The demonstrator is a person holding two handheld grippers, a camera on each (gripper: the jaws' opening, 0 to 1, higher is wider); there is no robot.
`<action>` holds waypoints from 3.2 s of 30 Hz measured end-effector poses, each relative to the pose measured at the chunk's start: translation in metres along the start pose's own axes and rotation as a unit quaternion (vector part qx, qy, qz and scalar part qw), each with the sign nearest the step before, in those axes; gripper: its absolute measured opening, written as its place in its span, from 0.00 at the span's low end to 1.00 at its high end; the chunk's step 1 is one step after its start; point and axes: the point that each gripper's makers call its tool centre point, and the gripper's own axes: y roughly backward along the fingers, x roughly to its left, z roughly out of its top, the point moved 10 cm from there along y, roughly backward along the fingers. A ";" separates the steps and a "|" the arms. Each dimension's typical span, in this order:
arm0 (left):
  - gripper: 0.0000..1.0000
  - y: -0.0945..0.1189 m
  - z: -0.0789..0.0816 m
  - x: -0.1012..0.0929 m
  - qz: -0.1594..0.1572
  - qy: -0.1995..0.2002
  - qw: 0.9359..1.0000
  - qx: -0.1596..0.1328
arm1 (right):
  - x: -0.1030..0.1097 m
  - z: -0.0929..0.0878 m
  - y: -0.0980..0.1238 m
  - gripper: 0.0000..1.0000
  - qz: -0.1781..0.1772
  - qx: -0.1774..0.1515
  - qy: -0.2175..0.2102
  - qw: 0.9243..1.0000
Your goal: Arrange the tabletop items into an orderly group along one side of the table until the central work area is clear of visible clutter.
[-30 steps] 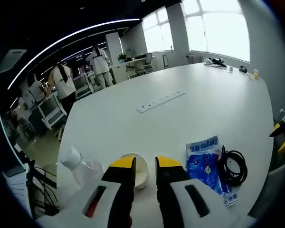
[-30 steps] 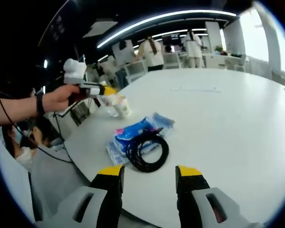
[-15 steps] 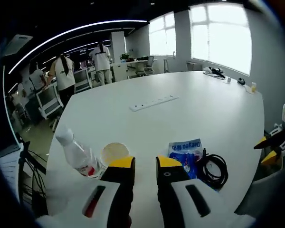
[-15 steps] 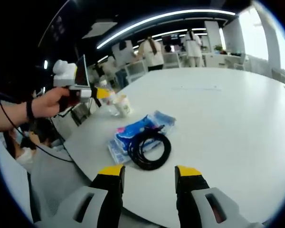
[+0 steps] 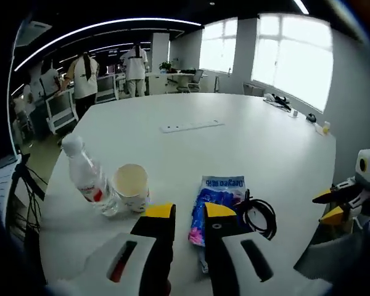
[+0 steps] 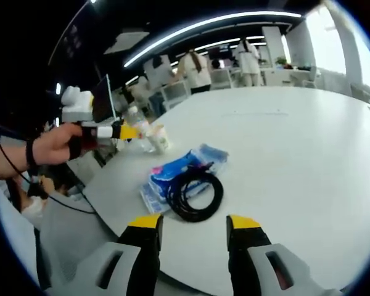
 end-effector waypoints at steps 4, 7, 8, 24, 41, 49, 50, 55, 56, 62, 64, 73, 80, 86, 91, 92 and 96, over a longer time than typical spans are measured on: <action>0.14 0.001 -0.008 -0.013 -0.007 0.005 1.000 0.007 | -0.003 -0.002 -0.002 0.40 -0.001 -0.001 -0.006 1.000; 0.14 0.002 -0.012 -0.023 -0.012 0.012 1.000 0.010 | -0.004 -0.002 -0.003 0.40 -0.001 -0.001 -0.008 1.000; 0.14 0.003 -0.014 -0.028 -0.014 0.019 1.000 0.011 | -0.004 -0.003 -0.003 0.40 -0.002 0.001 -0.009 1.000; 0.15 -0.017 -0.039 -0.072 -0.045 0.038 0.997 0.058 | -0.022 -0.003 -0.028 0.34 -0.007 0.018 -0.045 0.999; 0.16 -0.042 -0.058 -0.100 -0.019 0.048 0.992 0.116 | -0.041 -0.005 -0.076 0.31 -0.018 0.030 -0.116 0.993; 0.14 -0.051 -0.062 -0.096 0.003 0.063 0.990 0.128 | -0.040 -0.013 -0.090 0.29 -0.004 0.044 -0.115 0.992; 0.14 -0.052 -0.063 -0.097 0.003 0.065 0.990 0.127 | -0.041 -0.014 -0.092 0.29 -0.003 0.045 -0.119 0.992; 0.14 -0.056 -0.068 -0.099 0.009 0.050 0.989 0.141 | -0.040 -0.014 -0.099 0.26 0.002 0.048 -0.121 0.991; 0.14 -0.056 -0.070 -0.098 0.013 0.048 0.988 0.145 | -0.040 -0.014 -0.100 0.25 0.002 0.049 -0.122 0.991; 0.13 -0.060 -0.073 -0.100 0.023 0.064 0.986 0.152 | -0.041 -0.011 -0.106 0.16 0.002 0.050 -0.127 0.991; 0.11 -0.062 -0.073 -0.099 0.023 0.069 0.985 0.154 | -0.043 -0.012 -0.106 0.11 -0.007 0.057 -0.114 0.992; 0.03 -0.060 -0.070 -0.099 0.027 0.071 0.984 0.160 | -0.046 -0.013 -0.101 0.04 0.002 0.044 -0.148 0.988; 0.03 -0.058 -0.067 -0.101 0.023 0.061 0.985 0.161 | -0.048 -0.011 -0.096 0.03 0.015 0.035 -0.160 0.986; 0.02 -0.056 -0.058 -0.107 0.015 0.058 0.986 0.153 | -0.052 -0.008 -0.087 0.03 0.015 0.024 -0.159 0.987; 0.01 -0.056 -0.054 -0.115 0.006 0.047 0.988 0.144 | -0.057 -0.010 -0.078 0.03 0.012 0.015 -0.155 0.988; 0.01 -0.057 -0.054 -0.116 0.004 0.048 0.988 0.143 | -0.058 -0.012 -0.075 0.03 0.010 0.015 -0.154 0.988; 0.01 -0.061 -0.056 -0.127 -0.008 0.045 0.988 0.146 | -0.064 -0.018 -0.063 0.03 -0.001 0.014 -0.161 0.987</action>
